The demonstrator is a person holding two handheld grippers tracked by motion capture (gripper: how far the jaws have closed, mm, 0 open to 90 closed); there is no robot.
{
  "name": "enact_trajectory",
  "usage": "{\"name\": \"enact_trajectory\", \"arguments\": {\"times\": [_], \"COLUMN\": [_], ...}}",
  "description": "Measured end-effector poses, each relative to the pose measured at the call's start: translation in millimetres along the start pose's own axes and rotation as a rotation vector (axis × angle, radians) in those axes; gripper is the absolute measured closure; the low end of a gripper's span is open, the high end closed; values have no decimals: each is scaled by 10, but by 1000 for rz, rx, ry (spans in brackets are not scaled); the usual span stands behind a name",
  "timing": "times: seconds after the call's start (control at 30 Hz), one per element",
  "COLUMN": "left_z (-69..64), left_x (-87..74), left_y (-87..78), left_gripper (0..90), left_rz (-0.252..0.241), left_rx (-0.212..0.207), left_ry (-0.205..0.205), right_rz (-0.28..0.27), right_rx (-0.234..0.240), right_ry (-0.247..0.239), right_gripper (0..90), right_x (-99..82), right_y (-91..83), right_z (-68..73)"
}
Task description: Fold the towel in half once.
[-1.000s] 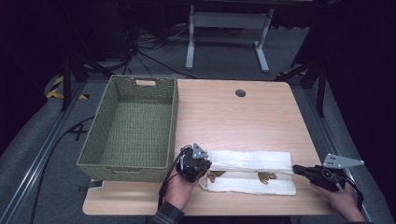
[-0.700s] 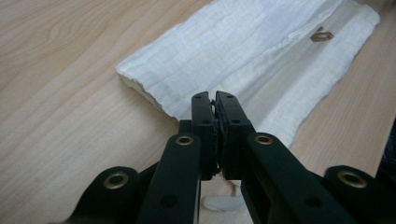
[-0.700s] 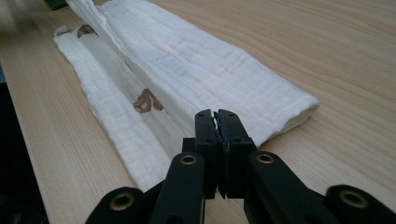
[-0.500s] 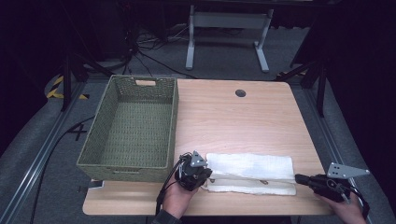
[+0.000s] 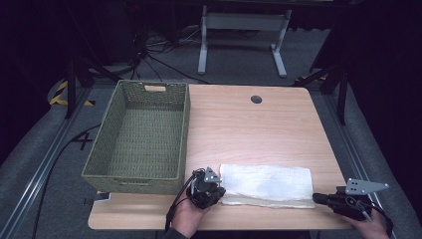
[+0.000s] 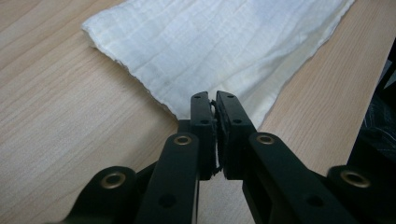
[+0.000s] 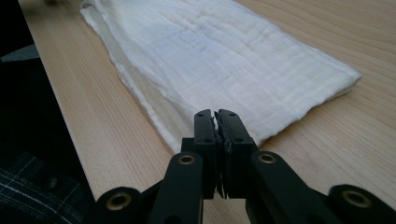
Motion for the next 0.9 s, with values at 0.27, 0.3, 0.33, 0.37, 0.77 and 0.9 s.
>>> {"name": "enact_trajectory", "arguments": {"times": [0.27, 0.3, 0.33, 0.37, 0.77, 0.9], "left_z": [31, 35, 40, 53, 304, 447], "left_x": [82, 97, 115, 138, 494, 566], "left_y": [-60, -74, -79, -87, 134, 227], "left_gripper": [709, 700, 694, 691, 658, 662], "left_rz": [-45, -50, -58, -58, -43, -16], "left_rx": [15, 17, 20, 25, 99, 129], "left_ry": [15, 15, 16, 23, 25, 31], "right_rz": [-31, -35, -41, -55, -19, -12], "right_rx": [25, 27, 26, 24, -56, -87], "right_ry": [-3, -4, -3, -4, -18, -26], "right_gripper": [712, 708, 696, 691, 637, 638], "right_x": [70, 84, 101, 121, 355, 465], "right_y": [-23, -38, -52, -59, 120, 188], "right_z": [27, 27, 29, 25, -303, -482]}}
Point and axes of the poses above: each handheld gripper's, and its own axes: y roughly forward along the jaws, x roughly out of its top, z roughly to its left, the point moved 10 cm from there along y, roughly forward along the jaws, and after that the axes turned 2 degrees about y, right-handed, at the moved point
